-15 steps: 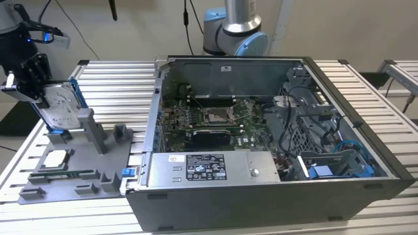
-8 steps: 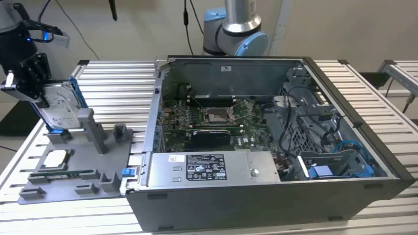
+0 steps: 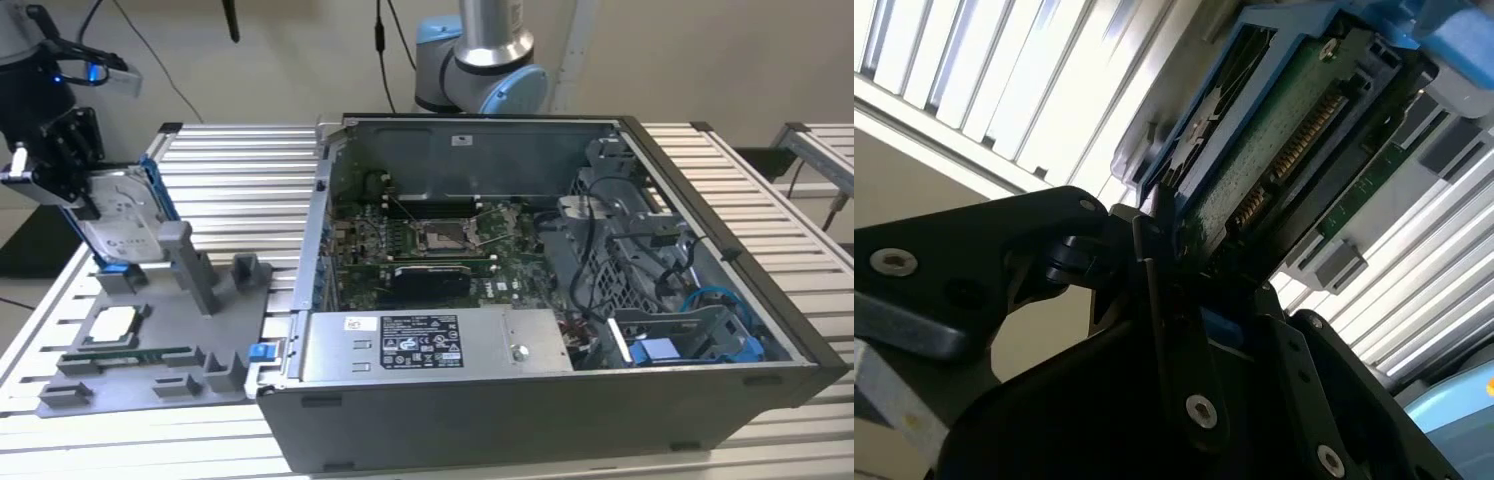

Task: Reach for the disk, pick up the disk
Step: 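Pick up the disk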

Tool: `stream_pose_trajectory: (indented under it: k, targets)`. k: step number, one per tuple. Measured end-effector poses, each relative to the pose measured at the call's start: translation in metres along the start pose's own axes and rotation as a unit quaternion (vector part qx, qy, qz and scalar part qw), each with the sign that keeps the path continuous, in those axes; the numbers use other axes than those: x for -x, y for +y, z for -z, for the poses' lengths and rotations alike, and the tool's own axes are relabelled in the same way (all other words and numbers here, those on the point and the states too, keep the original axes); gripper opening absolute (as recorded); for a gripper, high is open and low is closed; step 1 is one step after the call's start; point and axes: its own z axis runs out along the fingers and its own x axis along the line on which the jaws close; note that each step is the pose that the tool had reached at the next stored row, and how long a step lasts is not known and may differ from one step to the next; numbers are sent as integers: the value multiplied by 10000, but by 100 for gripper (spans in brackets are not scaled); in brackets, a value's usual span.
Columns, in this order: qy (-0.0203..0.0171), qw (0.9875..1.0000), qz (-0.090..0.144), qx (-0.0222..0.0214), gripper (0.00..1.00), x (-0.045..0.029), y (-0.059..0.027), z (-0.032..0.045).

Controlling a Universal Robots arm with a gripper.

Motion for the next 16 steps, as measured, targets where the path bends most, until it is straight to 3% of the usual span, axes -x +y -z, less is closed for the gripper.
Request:
stream_pose_trajectory:
  k: [16]
  targets:
    - [0, 10000, 0, 0, 0, 2, 2, 176]
